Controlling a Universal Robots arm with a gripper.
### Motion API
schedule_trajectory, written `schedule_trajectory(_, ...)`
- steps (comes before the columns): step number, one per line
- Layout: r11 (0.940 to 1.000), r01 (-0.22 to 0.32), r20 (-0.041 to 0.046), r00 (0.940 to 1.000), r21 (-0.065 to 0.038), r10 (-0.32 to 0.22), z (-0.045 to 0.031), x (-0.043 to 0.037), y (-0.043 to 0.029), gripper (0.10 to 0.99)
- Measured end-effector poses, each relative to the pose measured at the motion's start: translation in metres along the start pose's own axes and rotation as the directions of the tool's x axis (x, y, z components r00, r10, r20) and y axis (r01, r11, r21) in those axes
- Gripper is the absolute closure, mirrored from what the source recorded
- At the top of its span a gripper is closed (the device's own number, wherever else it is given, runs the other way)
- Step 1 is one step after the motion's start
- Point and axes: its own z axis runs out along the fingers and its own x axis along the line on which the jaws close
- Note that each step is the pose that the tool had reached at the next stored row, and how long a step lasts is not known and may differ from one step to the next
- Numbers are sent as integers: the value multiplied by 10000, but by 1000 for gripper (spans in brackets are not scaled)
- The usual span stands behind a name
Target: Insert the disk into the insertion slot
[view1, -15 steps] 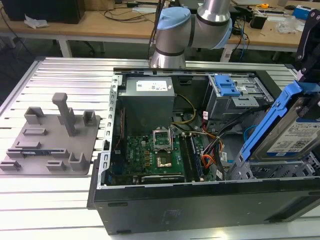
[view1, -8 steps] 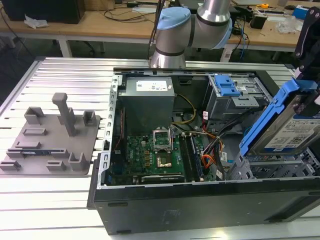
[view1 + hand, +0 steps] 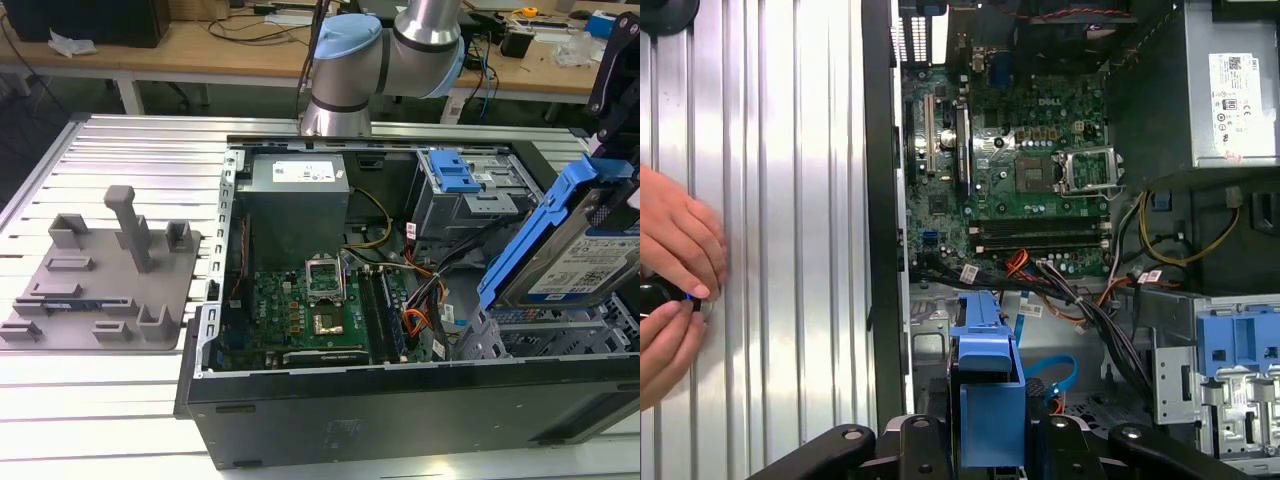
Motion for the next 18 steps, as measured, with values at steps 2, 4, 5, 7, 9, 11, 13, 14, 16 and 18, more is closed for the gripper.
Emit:
schedule_trajectory(2,10000,3,0,10000,81,-3,0,1,0,722)
schedule_trajectory(4,9998,10,3,10000,197,-10,0,0,-1,722)
schedule_trajectory(5,9997,10,2,10000,226,-10,-1,0,0,722)
schedule_trajectory(7,9996,12,5,10000,288,-12,0,0,0,722)
schedule_trajectory(9,9994,14,4,10000,336,-15,-1,0,2,722)
schedule_trajectory(11,9994,16,5,10000,351,-17,0,0,2,722)
schedule_trajectory(13,9994,15,5,10000,351,-15,0,0,3,722)
schedule_trajectory(14,9994,15,5,10000,351,-16,0,0,3,722)
schedule_trajectory(16,9994,15,5,10000,352,-15,0,0,3,722)
schedule_trajectory(18,9994,14,6,10000,352,-14,0,-5,2,722)
